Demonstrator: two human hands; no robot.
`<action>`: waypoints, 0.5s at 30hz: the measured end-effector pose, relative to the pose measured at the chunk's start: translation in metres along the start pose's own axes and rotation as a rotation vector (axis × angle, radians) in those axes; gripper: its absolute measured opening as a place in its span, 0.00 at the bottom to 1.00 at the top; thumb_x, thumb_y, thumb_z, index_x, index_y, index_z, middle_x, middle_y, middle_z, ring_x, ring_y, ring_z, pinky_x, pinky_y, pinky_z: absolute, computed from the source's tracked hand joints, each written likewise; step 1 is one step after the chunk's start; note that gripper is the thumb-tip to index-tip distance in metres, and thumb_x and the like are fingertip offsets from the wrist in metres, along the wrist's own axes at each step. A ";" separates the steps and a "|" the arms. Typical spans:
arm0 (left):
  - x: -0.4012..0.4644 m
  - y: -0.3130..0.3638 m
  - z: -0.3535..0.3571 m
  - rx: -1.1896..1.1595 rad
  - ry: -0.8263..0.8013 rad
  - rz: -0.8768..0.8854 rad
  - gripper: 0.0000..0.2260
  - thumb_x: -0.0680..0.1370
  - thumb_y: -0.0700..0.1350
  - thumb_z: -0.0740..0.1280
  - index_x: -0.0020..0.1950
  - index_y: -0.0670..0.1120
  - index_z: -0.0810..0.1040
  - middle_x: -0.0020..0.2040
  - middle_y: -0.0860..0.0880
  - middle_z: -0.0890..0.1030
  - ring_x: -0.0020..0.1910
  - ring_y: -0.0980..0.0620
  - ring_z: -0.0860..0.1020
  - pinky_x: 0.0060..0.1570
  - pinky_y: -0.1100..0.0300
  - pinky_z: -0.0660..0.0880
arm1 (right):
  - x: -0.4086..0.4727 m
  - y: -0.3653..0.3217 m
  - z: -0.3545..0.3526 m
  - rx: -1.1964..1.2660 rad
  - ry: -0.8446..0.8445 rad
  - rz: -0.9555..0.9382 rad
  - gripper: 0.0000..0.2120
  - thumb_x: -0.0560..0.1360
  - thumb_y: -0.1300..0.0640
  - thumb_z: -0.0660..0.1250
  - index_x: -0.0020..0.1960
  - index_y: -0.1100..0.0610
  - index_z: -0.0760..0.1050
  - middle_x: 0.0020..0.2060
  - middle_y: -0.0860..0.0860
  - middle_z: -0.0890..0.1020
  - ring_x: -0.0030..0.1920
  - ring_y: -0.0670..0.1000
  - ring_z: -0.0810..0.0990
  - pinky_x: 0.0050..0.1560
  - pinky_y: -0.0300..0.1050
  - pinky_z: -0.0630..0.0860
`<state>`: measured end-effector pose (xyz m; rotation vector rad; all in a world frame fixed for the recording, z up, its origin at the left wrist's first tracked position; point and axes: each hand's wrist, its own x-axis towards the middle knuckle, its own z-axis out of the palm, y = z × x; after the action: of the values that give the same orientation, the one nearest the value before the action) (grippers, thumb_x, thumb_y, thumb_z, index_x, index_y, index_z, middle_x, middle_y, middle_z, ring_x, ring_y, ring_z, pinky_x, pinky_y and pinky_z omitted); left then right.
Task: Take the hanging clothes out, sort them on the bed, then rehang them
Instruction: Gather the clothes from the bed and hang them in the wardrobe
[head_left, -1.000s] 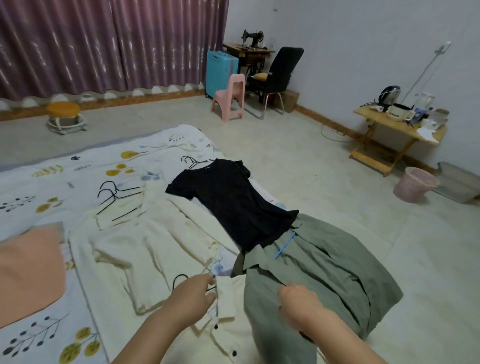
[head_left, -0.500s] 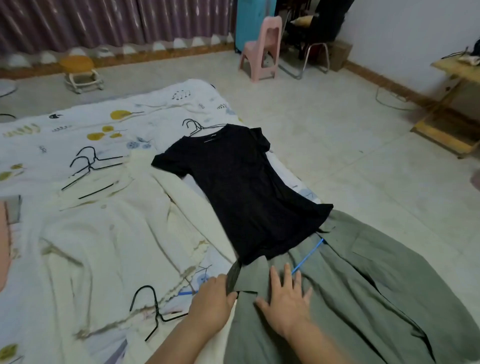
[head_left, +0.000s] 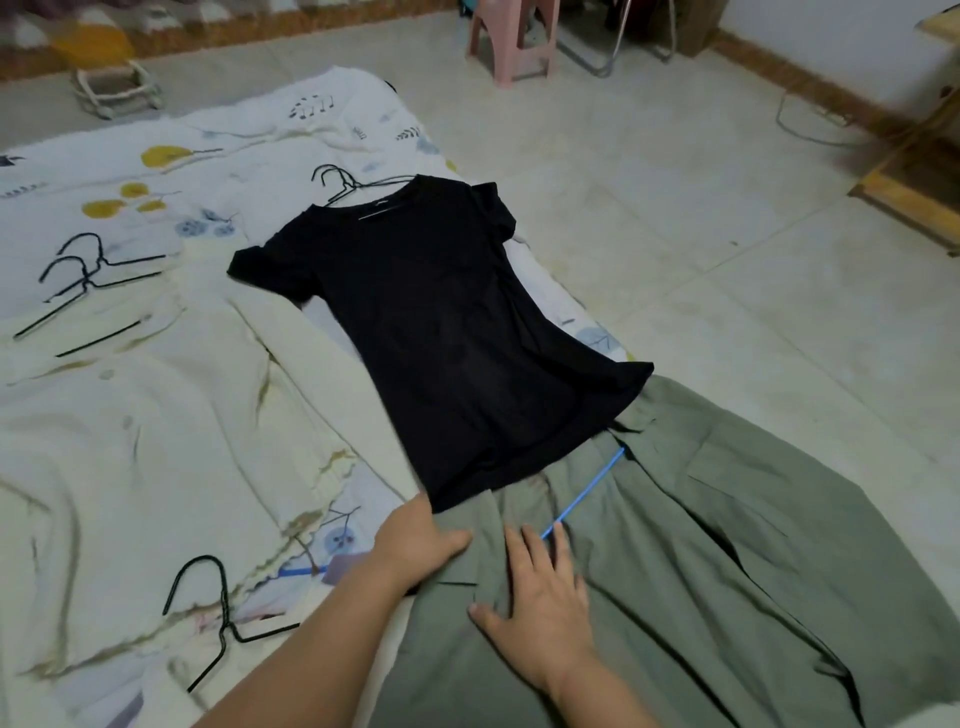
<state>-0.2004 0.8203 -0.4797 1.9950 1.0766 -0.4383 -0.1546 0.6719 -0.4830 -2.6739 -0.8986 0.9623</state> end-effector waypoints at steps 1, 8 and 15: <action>-0.002 0.002 0.000 -0.007 -0.024 0.004 0.28 0.66 0.56 0.67 0.64 0.48 0.71 0.59 0.45 0.78 0.57 0.46 0.76 0.55 0.58 0.73 | -0.001 0.002 -0.002 0.005 -0.006 -0.003 0.42 0.72 0.38 0.62 0.76 0.47 0.42 0.76 0.42 0.46 0.75 0.52 0.35 0.75 0.53 0.50; -0.039 0.024 0.019 -0.074 0.011 0.134 0.24 0.66 0.53 0.67 0.60 0.47 0.70 0.56 0.47 0.80 0.55 0.48 0.78 0.51 0.58 0.73 | -0.017 0.014 -0.027 0.335 0.107 0.028 0.33 0.69 0.49 0.61 0.72 0.55 0.60 0.71 0.49 0.65 0.75 0.53 0.53 0.72 0.38 0.50; -0.099 0.059 0.029 0.090 0.231 0.394 0.10 0.75 0.51 0.62 0.54 0.52 0.67 0.51 0.52 0.78 0.53 0.49 0.76 0.46 0.59 0.68 | -0.035 0.017 -0.071 0.528 0.393 0.101 0.28 0.68 0.69 0.62 0.67 0.56 0.65 0.63 0.52 0.70 0.65 0.52 0.69 0.64 0.43 0.66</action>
<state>-0.2069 0.7268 -0.4068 2.3133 0.7776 -0.0479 -0.1237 0.6413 -0.4148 -2.3347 -0.3640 0.5532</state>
